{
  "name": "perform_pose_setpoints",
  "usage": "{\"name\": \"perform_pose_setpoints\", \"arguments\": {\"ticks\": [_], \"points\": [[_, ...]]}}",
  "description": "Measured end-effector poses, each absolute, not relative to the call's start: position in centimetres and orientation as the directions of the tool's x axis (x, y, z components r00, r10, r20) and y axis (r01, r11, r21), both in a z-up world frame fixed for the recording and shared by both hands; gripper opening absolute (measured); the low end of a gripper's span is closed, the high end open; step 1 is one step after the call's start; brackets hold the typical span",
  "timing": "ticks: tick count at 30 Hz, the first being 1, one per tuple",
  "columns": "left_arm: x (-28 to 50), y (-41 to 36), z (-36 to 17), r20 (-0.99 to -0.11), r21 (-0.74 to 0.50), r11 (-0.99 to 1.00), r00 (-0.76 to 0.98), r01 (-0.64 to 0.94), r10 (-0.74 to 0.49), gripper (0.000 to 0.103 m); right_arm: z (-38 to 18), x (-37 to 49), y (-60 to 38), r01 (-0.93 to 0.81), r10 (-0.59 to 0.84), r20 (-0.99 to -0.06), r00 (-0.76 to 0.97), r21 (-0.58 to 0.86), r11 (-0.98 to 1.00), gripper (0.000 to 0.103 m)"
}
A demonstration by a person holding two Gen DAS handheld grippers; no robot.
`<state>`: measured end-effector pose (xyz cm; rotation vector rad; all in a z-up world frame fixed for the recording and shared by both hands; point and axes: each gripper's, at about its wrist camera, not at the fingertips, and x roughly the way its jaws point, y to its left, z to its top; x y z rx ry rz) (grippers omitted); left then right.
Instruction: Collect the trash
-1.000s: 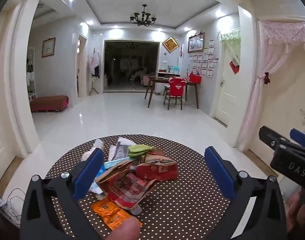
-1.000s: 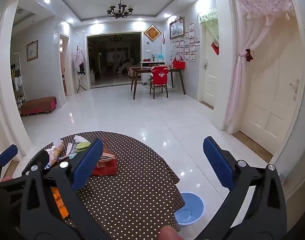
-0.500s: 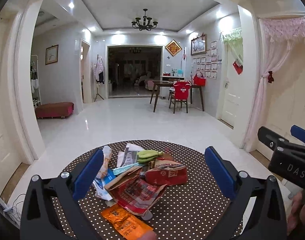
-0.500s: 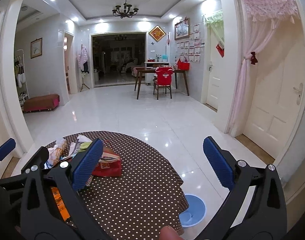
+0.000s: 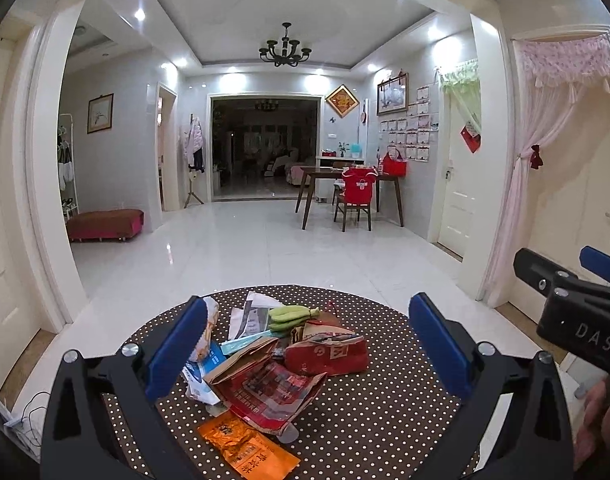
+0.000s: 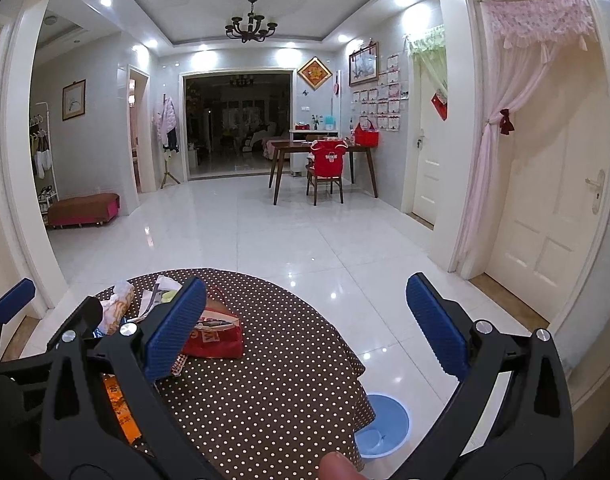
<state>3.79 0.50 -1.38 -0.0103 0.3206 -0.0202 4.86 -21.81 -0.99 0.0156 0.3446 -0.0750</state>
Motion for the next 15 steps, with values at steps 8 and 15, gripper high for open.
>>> {"name": "perform_pose_setpoints", "arguments": {"ticks": [8,15], "points": [[4.4,0.7,-1.8,-0.322,-0.027,0.999,0.946,0.018,-0.026,0.099,-1.8,5.4,-21.5,0.066,-0.062,-0.351,0.934,0.000,0.998,0.098],[4.6,1.3,-2.1,-0.327,-0.032,0.999,0.945,0.010,-0.020,0.099,-2.2,6.2,-21.0,0.056,-0.054,-0.366,0.929,-0.007,0.998,0.098]]}}
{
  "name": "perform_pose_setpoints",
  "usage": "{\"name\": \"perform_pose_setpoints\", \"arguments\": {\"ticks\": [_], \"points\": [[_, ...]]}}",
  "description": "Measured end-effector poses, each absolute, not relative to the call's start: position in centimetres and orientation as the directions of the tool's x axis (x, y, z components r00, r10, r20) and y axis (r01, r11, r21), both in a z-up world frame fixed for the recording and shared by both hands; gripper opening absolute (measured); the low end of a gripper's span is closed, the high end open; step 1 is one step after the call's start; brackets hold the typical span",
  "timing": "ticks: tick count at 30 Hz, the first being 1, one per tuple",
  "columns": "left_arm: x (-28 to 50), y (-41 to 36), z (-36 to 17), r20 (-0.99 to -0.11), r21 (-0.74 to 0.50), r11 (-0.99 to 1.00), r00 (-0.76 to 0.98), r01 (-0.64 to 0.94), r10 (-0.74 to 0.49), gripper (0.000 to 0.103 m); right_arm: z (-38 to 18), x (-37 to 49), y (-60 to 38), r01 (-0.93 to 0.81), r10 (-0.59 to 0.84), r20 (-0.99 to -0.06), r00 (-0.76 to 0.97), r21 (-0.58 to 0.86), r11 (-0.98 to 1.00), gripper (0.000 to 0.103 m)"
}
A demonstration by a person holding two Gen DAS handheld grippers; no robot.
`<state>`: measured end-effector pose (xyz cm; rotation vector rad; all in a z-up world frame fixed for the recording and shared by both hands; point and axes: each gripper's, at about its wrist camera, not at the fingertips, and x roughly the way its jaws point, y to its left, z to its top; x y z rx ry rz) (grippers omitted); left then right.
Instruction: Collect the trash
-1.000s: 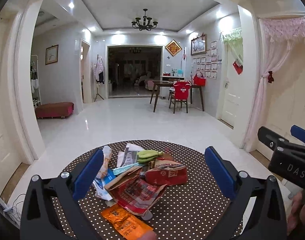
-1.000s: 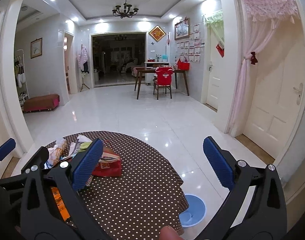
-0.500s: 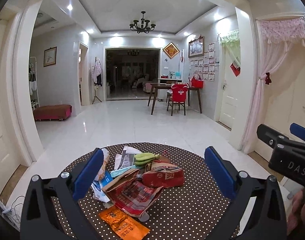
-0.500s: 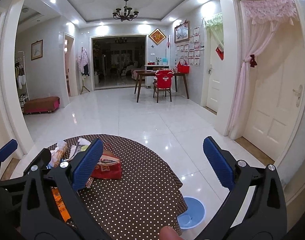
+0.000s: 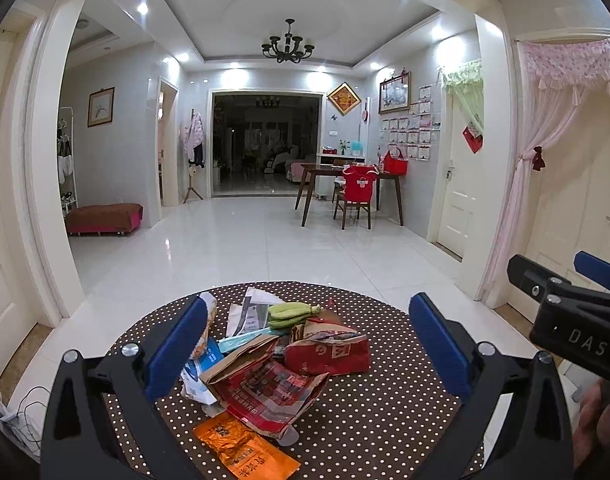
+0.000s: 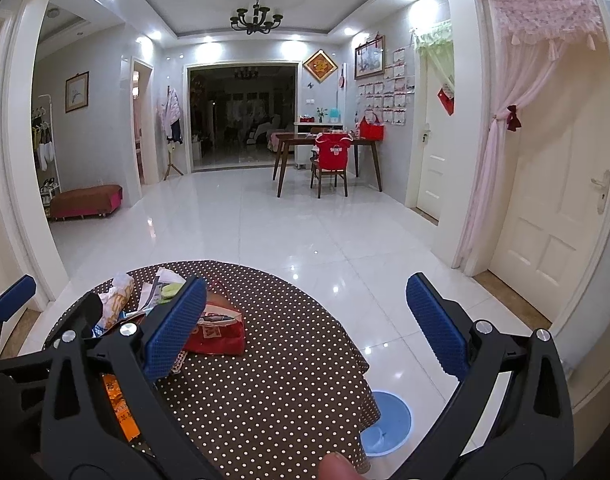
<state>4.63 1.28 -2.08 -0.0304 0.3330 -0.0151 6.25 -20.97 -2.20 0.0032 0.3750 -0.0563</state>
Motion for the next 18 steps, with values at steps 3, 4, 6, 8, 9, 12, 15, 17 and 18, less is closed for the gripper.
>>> {"name": "perform_pose_setpoints", "arguments": {"ticks": [3,4,6,8,9,12,15,17,18], "points": [[4.9,2.1,-2.9,-0.343,-0.037,0.999,0.939,-0.014,0.001,0.099,-2.7,6.9,-20.6,0.040,-0.041,-0.381,0.924,-0.010,0.999,0.098],[5.0,2.6,-3.4,-0.354,-0.043,0.999,0.935,-0.026,0.009,0.099,-3.1,7.2,-20.5,0.033,-0.034,-0.389,0.920,-0.009,0.999,0.098],[5.2,3.5,-4.3,-0.375,-0.057,0.997,0.927,-0.045,0.020,0.099,-3.7,7.7,-20.3,0.022,-0.023,-0.409,0.912,-0.008,1.000,0.098],[5.4,4.7,-5.3,-0.402,-0.074,0.995,0.915,-0.070,0.034,0.099,-4.5,8.3,-20.0,0.002,-0.003,-0.433,0.902,-0.003,1.000,0.098],[5.5,5.1,-5.7,-0.411,-0.079,0.994,0.911,-0.077,0.038,0.099,-5.0,8.7,-19.8,-0.009,0.008,-0.448,0.894,0.000,1.000,0.098],[5.6,6.5,-7.0,-0.432,-0.078,0.992,0.900,-0.101,0.057,0.099,-6.3,9.7,-19.8,-0.035,0.033,-0.485,0.874,0.005,0.999,0.098],[5.5,7.8,-8.3,-0.455,-0.064,0.991,0.888,-0.116,0.074,0.099,-7.9,10.7,-19.3,-0.063,0.064,-0.526,0.848,0.020,0.998,0.098],[5.5,8.5,-9.1,-0.471,-0.064,0.990,0.878,-0.123,0.079,0.099,-9.0,11.1,-19.1,-0.081,0.089,-0.554,0.828,0.039,0.996,0.098],[5.4,8.9,-9.5,-0.479,-0.064,0.990,0.874,-0.128,0.082,0.099,-9.7,11.6,-19.0,-0.093,0.110,-0.578,0.808,0.060,0.994,0.098]]}}
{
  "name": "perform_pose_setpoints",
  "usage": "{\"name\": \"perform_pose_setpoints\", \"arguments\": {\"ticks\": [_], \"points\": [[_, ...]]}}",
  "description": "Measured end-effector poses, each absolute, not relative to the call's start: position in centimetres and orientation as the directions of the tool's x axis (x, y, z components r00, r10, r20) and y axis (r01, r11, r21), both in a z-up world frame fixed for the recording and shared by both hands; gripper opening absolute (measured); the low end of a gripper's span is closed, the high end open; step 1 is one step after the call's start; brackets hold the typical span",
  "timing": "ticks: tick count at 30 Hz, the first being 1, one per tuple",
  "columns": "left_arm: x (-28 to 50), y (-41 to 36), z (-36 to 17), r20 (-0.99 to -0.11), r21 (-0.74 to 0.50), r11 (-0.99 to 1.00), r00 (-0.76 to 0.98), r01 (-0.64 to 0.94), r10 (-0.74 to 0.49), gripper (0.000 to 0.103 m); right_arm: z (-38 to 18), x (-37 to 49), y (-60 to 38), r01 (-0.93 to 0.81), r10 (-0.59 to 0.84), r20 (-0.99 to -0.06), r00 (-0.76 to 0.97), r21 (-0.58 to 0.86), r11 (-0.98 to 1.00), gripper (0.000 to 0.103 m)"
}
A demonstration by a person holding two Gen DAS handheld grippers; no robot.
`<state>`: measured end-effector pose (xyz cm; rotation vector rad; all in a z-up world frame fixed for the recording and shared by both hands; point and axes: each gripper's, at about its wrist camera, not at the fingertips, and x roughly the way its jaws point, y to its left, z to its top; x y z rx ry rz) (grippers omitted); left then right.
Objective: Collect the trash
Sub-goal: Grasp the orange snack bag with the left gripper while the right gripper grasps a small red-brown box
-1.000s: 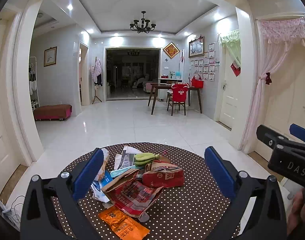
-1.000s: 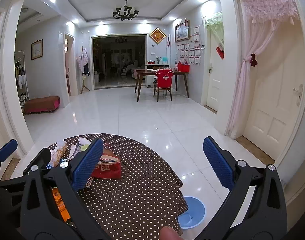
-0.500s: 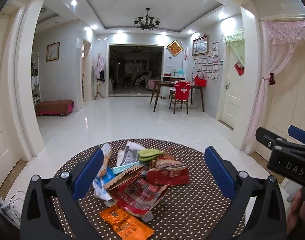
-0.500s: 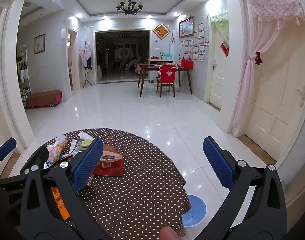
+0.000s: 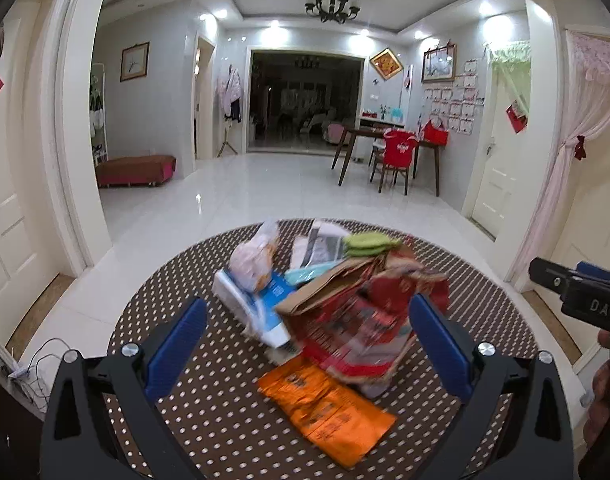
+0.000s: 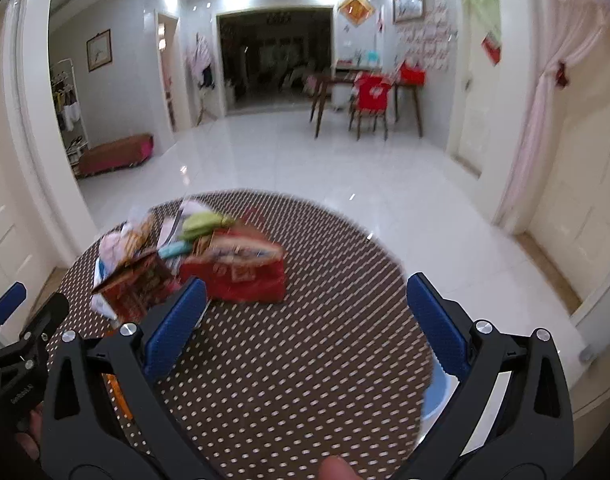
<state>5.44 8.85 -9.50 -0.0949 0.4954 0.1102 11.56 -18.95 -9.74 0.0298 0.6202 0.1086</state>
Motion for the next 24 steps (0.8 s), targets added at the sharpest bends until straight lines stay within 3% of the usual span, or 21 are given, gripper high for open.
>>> {"name": "perform_pose_setpoints", "arguments": {"ticks": [5,11,14,15,16,18,24], "points": [[5.3,10.1,-11.7,-0.532,-0.052,0.987,0.840,-0.155,0.104,0.099,-12.7,13.0,-17.2,-0.192,0.243,-0.651,0.719,0.149,0.970,0.098],[5.0,11.5,-13.5,-0.583,-0.036,0.983,0.803,-0.179,0.125,0.099,-14.4,14.7,-14.1,-0.289,0.389,-0.675,0.627,0.262,0.921,0.097],[5.3,11.9,-14.2,-0.609,-0.030,0.984,0.784,-0.176,0.121,0.099,-15.3,15.9,-12.5,-0.318,0.449,-0.686,0.572,0.318,0.893,0.080],[5.5,11.9,-14.3,-0.616,-0.027,0.984,0.779,-0.175,0.122,0.099,-15.7,16.4,-11.9,-0.326,0.464,-0.694,0.550,0.332,0.885,0.064],[5.6,11.9,-14.4,-0.621,-0.025,0.985,0.775,-0.172,0.120,0.099,-15.9,16.6,-11.5,-0.333,0.474,-0.697,0.538,0.342,0.879,0.038],[6.1,11.6,-14.9,-0.643,-0.020,0.988,0.759,-0.155,0.106,0.099,-16.7,17.2,-11.1,-0.328,0.491,-0.710,0.505,0.369,0.870,0.018],[8.0,9.9,-16.1,-0.688,0.047,0.990,0.714,-0.132,0.128,0.099,-15.2,15.4,-14.4,-0.317,0.528,-0.648,0.549,0.424,0.849,0.006]]}}
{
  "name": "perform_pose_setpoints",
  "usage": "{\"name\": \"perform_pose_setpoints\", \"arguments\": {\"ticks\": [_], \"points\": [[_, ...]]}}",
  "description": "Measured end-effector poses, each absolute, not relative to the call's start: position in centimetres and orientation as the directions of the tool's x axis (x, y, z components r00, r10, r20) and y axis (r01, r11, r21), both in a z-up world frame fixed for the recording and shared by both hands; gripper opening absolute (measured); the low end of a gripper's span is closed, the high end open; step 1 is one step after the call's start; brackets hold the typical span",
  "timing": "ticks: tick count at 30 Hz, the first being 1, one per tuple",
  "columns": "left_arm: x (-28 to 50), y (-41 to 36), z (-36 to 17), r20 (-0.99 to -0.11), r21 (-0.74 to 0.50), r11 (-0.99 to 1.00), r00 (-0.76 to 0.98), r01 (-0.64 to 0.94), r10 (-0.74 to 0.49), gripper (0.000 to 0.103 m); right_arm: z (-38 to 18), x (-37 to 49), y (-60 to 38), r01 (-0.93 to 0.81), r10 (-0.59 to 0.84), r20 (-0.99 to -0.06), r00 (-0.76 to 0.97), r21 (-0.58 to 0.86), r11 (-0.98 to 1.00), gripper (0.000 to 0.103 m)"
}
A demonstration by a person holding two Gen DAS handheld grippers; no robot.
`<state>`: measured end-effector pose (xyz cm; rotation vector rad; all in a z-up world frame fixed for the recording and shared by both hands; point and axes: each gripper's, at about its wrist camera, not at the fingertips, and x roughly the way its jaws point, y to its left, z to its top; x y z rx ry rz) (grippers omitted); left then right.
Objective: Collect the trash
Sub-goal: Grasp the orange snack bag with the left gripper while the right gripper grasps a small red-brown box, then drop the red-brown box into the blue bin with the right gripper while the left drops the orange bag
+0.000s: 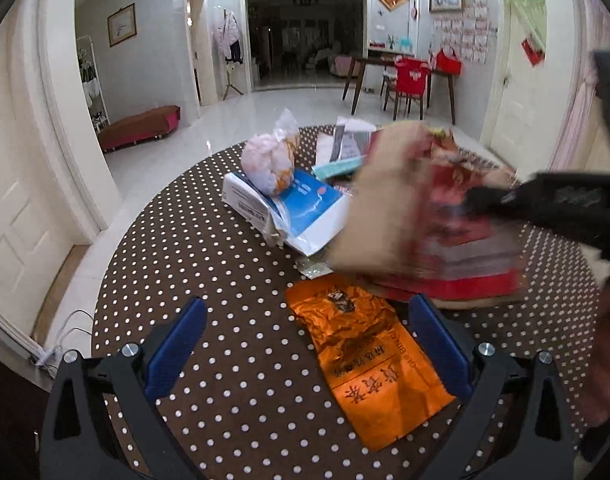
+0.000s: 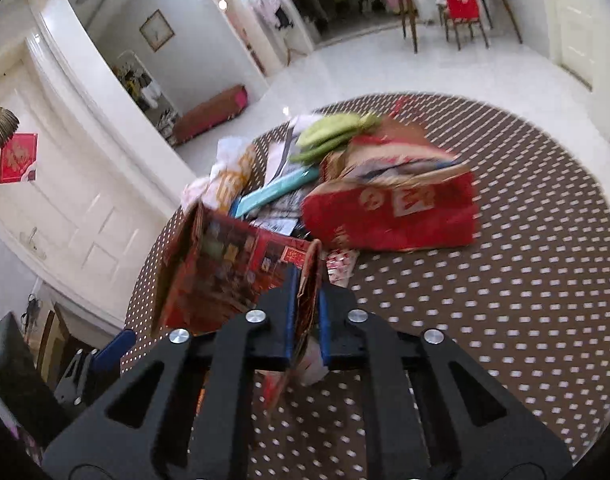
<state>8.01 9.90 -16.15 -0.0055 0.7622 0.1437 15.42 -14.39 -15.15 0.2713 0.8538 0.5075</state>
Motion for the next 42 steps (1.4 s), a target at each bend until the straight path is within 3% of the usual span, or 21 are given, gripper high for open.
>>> {"name": "perform_pose_setpoints", "arguments": {"ticks": [10,11,12,15,25,29,36,42], "points": [[11.7,9.1,-17.5,-0.775,0.047,0.994,0.623,-0.103,0.101,0.097,-12.6,13.2,-22.0,-0.252,0.476,-0.578,0.663,0.425,0.869,0.006],[11.9,9.3,-17.7,-0.785,0.024,0.995,0.615,-0.097,0.079,0.085,-12.5,13.2,-22.7,-0.245,0.469,-0.574,0.671,0.426,0.871,0.006],[12.0,9.5,-18.0,-0.795,0.004,0.996,0.605,-0.089,0.057,0.066,-12.3,12.9,-23.8,-0.233,0.456,-0.566,0.687,0.423,0.876,0.006],[12.1,9.3,-18.1,-0.787,-0.021,0.998,0.616,-0.067,0.025,0.061,-11.6,12.5,-26.2,-0.198,0.415,-0.555,0.721,0.409,0.891,0.006],[9.8,7.0,-15.1,-0.707,-0.010,1.000,0.707,-0.030,0.014,0.058,-12.0,11.8,-37.0,-0.004,0.244,-0.555,0.795,0.397,0.918,0.006],[9.8,3.8,-12.6,-0.652,-0.033,0.999,0.757,0.037,-0.050,0.058,-13.6,12.1,-41.8,0.116,0.146,-0.587,0.796,0.384,0.916,0.006],[12.2,-3.9,-11.0,-0.616,-0.070,0.975,0.760,0.210,-0.208,0.058,-20.5,14.7,-49.1,0.313,0.031,-0.718,0.695,0.341,0.887,0.006],[15.0,-9.6,-11.4,-0.628,-0.089,0.946,0.720,0.312,-0.296,0.058,-28.3,18.1,-52.0,0.386,0.038,-0.814,0.579,0.315,0.867,0.006]]}}
